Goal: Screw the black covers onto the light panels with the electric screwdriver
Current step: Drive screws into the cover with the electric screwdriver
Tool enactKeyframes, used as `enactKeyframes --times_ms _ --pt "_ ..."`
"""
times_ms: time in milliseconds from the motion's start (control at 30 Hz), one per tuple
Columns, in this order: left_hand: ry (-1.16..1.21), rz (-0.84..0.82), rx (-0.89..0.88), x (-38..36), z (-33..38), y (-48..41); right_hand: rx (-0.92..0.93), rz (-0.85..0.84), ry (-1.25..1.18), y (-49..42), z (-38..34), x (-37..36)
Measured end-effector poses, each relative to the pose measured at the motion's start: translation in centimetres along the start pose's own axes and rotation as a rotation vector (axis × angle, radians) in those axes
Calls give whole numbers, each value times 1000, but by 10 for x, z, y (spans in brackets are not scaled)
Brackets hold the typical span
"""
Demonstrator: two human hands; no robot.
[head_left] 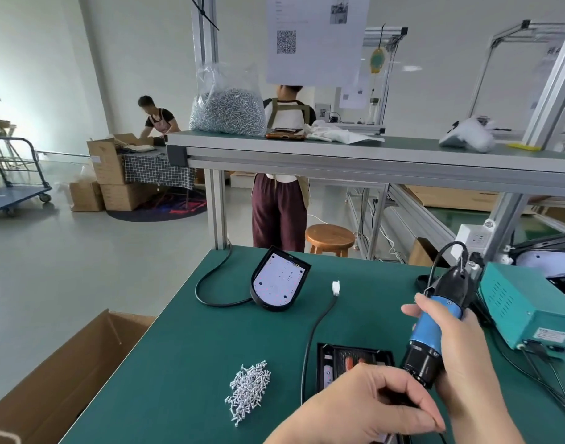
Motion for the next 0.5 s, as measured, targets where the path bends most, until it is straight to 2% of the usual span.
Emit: enactKeyframes --times_ms 167,267,400,500 --pt "116 -49 -14 -2 8 4 -260 -145 -710 16 6 -16" --pt "144 -29 14 1 6 2 -320 -139 -711 17 9 -19" --pt "119 14 51 9 0 1 -313 44 -597 16 4 -18" --pt "131 262 61 26 -1 4 -179 258 -588 13 -10 -9"
Point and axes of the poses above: each hand's wrist, its own y-axis away from the middle knuckle, its own x-axis out of the back of the hand, z = x × y, the point moved 4 cm from there along -y, towards the middle knuckle, and after that the axes turned 11 degrees about x, right-handed, at the moved point
